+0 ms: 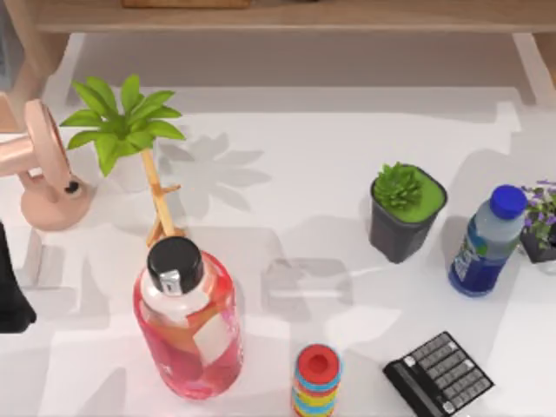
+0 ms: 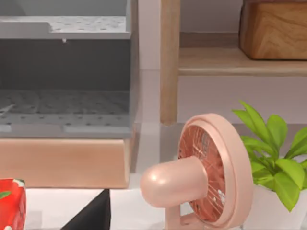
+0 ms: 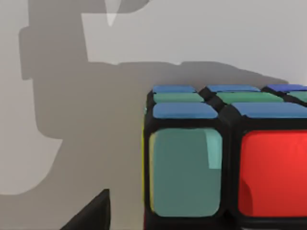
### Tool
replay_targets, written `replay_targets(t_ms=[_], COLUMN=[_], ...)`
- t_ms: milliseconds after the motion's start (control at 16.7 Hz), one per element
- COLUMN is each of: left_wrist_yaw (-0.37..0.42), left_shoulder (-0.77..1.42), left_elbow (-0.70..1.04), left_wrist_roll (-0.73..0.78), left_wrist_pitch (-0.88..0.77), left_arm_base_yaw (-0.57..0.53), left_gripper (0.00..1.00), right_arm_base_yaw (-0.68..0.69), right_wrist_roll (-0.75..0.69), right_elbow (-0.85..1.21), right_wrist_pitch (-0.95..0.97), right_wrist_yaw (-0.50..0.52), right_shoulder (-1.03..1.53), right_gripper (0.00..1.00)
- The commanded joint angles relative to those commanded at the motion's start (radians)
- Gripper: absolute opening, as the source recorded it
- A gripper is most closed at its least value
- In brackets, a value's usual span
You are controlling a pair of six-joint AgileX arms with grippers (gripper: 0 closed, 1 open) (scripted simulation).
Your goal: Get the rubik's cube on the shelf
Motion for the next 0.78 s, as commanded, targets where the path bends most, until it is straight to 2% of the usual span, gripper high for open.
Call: replay_targets(t_ms=[120, 780], left_wrist_yaw=[0.0, 0.0], left_shoulder=[0.0, 0.0], left_elbow=[0.0, 0.0], left_wrist_roll=[0.0, 0.0], left_wrist_pitch=[0.0, 0.0], left_arm_base_yaw=[0.0, 0.0], left_gripper=[1.0, 1.0], right_arm_base_yaw=[0.0, 0.0], right_wrist_roll=[0.0, 0.0], right_elbow=[0.0, 0.0], right_wrist_pitch=[0.0, 0.0], right_wrist_yaw=[0.0, 0.0], right_shoulder=[0.0, 0.0], right_gripper=[1.0, 0.17])
